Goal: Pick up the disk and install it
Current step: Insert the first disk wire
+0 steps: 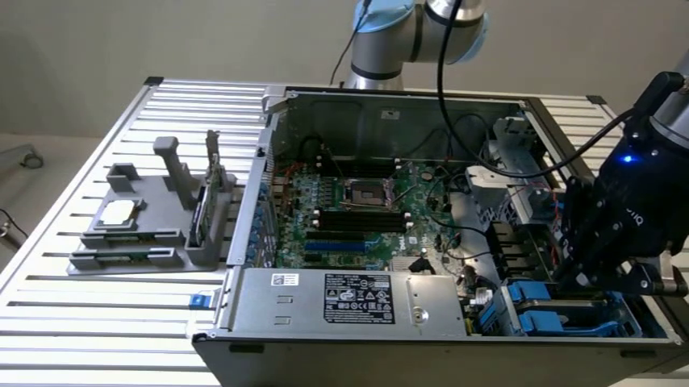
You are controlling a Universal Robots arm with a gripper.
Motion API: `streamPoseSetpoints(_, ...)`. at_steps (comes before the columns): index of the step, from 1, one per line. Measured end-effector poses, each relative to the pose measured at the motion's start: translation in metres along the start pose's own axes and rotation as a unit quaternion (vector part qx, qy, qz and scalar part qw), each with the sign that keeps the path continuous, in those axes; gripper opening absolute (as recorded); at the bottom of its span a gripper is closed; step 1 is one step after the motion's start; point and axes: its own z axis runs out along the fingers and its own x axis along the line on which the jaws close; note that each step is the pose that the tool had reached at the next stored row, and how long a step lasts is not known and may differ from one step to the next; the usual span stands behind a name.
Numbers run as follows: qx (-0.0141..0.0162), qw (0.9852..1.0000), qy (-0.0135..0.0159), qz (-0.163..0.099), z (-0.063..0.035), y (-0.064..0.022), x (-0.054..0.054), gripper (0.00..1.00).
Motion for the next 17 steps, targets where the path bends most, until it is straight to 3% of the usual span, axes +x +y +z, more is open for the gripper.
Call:
streamPoseSetpoints(13,0.0004,1.0,0.0061,0.0,0.003,0.0001,-0.003,0.16)
streamPoseSetpoints(14,0.0006,1.0,0.0063,0.0,0.0031,0.0001,-0.0031,0.18)
streamPoseSetpoints(16,0.0011,1.0,0.0066,0.0,0.0027,0.0001,-0.0033,0.3)
streamPoseSetpoints(17,0.0014,1.0,0.0065,0.0,0.0022,0.0001,-0.0034,0.3)
